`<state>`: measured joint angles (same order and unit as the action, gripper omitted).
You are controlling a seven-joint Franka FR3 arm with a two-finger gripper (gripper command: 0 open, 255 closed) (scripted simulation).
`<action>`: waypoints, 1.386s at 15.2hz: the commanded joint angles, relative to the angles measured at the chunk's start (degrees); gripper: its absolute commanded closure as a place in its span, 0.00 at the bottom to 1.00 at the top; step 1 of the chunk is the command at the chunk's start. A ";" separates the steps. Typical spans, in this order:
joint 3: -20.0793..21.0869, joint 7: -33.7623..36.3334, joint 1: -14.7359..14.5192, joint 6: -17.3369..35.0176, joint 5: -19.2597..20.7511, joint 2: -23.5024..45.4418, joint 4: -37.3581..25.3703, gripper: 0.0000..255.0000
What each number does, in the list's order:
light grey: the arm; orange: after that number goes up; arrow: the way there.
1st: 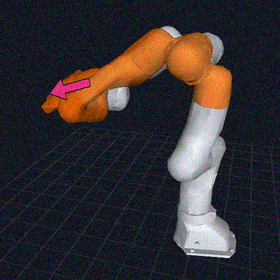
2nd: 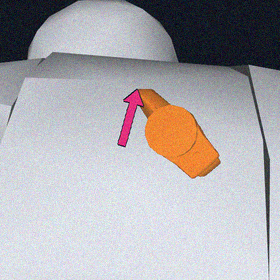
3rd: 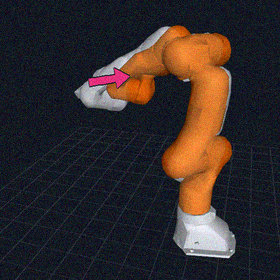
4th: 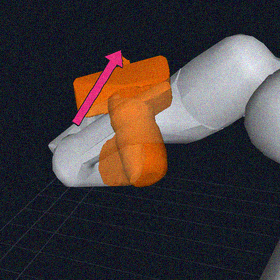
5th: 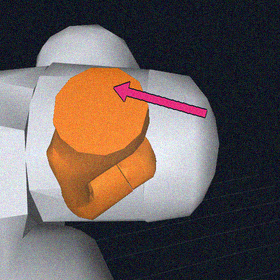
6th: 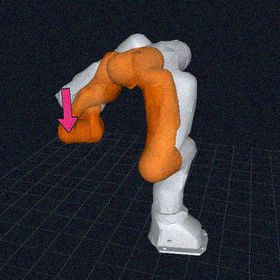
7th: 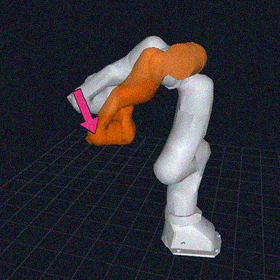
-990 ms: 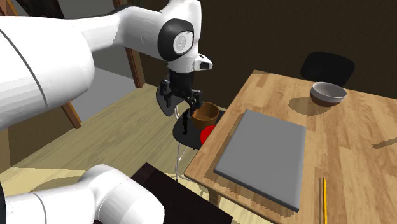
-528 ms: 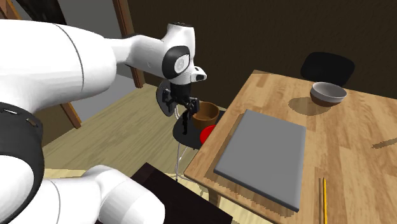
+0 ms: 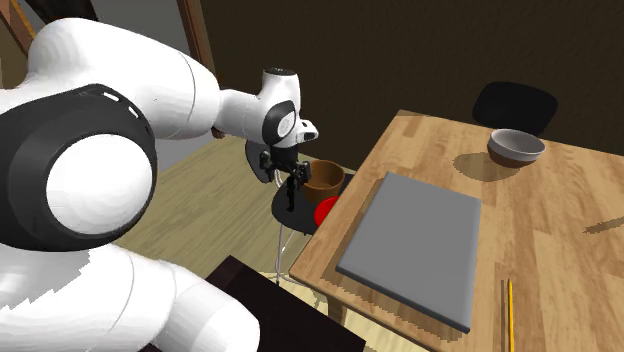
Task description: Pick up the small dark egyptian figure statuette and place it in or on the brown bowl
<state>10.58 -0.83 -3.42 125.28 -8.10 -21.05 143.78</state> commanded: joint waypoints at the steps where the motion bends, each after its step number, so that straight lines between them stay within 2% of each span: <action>1: 1.35 1.39 -0.16 4.23 0.52 4.19 -0.94 0.00; 5: 3.53 4.47 -0.14 12.05 3.02 12.89 -3.25 0.00; 10: 4.99 9.90 -0.50 19.79 8.89 23.92 -7.89 0.00; 17: 4.44 11.76 -0.87 24.87 11.50 29.00 -7.68 0.00; 21: 4.35 11.93 -0.93 25.27 11.74 29.43 -7.70 0.00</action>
<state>14.94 11.07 -4.34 150.48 3.59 8.31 136.09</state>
